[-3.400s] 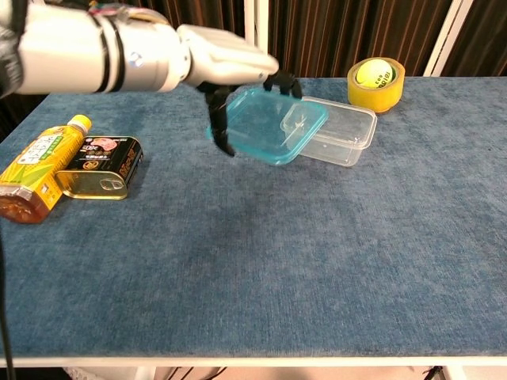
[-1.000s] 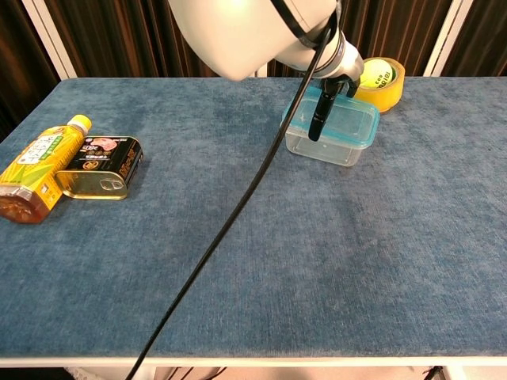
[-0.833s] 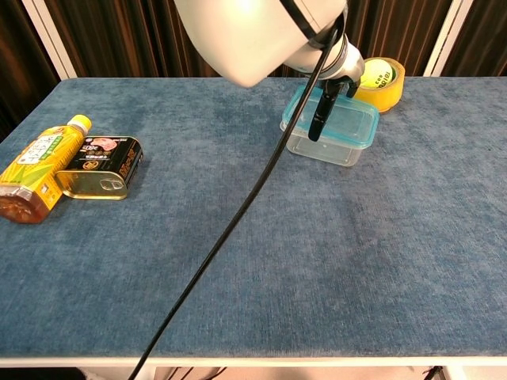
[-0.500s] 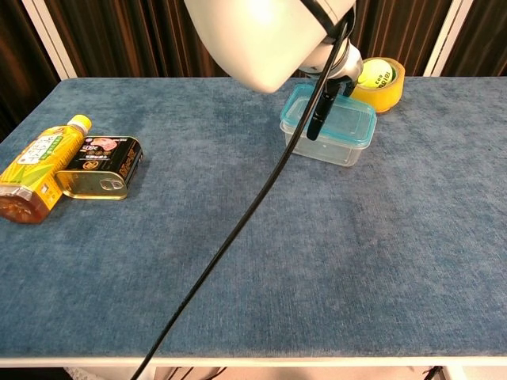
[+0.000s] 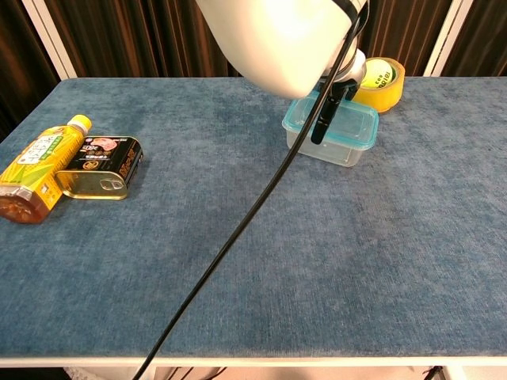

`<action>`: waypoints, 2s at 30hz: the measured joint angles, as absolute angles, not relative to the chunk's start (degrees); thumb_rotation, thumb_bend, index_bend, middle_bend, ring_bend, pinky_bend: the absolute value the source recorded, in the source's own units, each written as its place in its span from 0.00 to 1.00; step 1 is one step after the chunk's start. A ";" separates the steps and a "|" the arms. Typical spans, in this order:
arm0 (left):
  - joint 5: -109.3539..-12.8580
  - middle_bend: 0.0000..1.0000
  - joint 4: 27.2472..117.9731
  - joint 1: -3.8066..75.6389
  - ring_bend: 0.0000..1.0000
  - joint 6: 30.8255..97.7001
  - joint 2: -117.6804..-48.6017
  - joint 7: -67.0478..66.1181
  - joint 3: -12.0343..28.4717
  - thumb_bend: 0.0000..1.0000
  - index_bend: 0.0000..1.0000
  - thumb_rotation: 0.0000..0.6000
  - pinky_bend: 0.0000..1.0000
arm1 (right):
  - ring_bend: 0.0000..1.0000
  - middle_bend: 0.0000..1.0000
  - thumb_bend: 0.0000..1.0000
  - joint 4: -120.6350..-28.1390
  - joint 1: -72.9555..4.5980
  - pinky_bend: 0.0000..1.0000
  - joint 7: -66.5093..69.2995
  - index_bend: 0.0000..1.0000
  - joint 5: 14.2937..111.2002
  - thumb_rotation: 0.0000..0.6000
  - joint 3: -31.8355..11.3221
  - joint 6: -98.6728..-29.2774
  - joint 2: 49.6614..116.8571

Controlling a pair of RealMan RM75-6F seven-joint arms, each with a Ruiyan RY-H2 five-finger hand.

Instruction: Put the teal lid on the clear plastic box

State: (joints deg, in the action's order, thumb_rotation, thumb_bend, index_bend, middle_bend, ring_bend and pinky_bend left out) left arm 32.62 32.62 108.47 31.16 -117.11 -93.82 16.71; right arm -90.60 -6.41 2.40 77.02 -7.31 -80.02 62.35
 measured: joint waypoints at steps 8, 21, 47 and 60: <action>29.17 0.12 31.19 106.96 0.08 31.59 -118.25 -96.39 21.86 0.10 0.07 1.00 0.14 | 0.00 0.00 0.04 -90.35 -6.30 0.00 2.76 0.00 77.14 1.00 -7.34 -80.08 62.41; 24.92 0.07 31.03 105.01 0.03 32.46 -119.20 -98.19 26.99 0.04 0.03 1.00 0.13 | 0.00 0.00 0.04 -90.59 -6.18 0.00 2.80 0.00 77.16 1.00 -7.41 -80.16 62.44; 10.25 0.07 56.29 91.63 0.03 38.14 -105.76 -83.50 24.49 0.00 0.02 1.00 0.09 | 0.00 0.00 0.04 -91.50 -6.68 0.00 2.44 0.00 79.92 1.00 -7.18 -80.82 62.45; -14.35 0.07 69.19 84.39 0.02 39.71 -101.91 -66.23 19.64 0.00 0.08 1.00 0.08 | 0.00 0.00 0.04 -92.97 -7.05 0.00 0.89 0.00 80.68 1.00 -6.79 -80.97 62.85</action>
State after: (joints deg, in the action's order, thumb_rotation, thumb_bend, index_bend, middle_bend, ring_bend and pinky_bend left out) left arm -14.35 69.19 84.39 39.71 -101.91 -66.23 19.64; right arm -92.97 -7.05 0.89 80.68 -6.79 -80.97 62.85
